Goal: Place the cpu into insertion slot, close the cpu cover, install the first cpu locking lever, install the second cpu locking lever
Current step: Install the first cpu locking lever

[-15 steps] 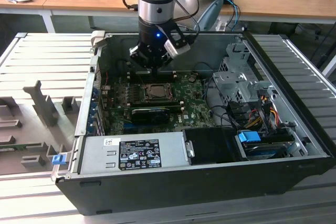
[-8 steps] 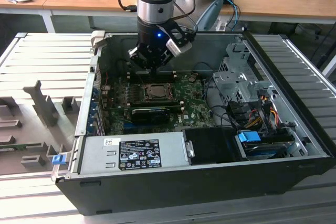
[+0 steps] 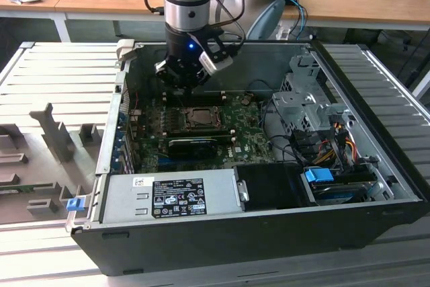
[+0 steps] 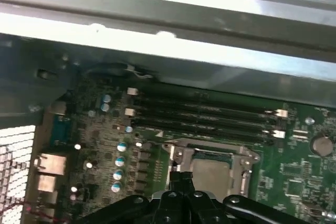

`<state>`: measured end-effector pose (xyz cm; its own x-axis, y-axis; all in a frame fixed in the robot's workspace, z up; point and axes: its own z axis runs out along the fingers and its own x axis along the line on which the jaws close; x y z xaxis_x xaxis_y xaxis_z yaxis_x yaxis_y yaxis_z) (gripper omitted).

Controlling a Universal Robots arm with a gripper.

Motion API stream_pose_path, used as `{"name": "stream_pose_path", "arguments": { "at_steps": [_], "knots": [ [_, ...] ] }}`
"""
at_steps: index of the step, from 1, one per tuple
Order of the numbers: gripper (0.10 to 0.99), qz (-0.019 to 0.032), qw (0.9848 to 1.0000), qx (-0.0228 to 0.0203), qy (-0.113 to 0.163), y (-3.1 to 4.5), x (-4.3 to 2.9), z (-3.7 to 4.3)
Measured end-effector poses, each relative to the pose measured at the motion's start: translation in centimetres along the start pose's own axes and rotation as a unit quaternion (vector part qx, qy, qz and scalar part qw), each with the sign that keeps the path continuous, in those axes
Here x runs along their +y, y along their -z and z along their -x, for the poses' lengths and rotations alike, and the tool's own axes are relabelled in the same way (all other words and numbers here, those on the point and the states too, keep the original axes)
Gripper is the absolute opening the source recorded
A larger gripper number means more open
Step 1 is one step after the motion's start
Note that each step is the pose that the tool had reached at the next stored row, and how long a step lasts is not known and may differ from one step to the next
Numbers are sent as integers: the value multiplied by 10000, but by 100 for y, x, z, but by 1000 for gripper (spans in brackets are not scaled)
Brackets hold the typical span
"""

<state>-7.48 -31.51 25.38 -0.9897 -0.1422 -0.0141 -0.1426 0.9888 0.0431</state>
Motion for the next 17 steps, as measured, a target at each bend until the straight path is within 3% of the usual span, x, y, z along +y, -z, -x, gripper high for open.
{"name": "stream_pose_path", "arguments": {
  "at_steps": [5,8,14,17],
  "knots": [
    [106,0,10000,-10,0,2,34,-233],
    [106,1,10000,-12,0,2,46,-312],
    [106,2,10000,-12,0,0,118,-342],
    [106,2,10000,-11,1,18,223,-343]
  ]
}}
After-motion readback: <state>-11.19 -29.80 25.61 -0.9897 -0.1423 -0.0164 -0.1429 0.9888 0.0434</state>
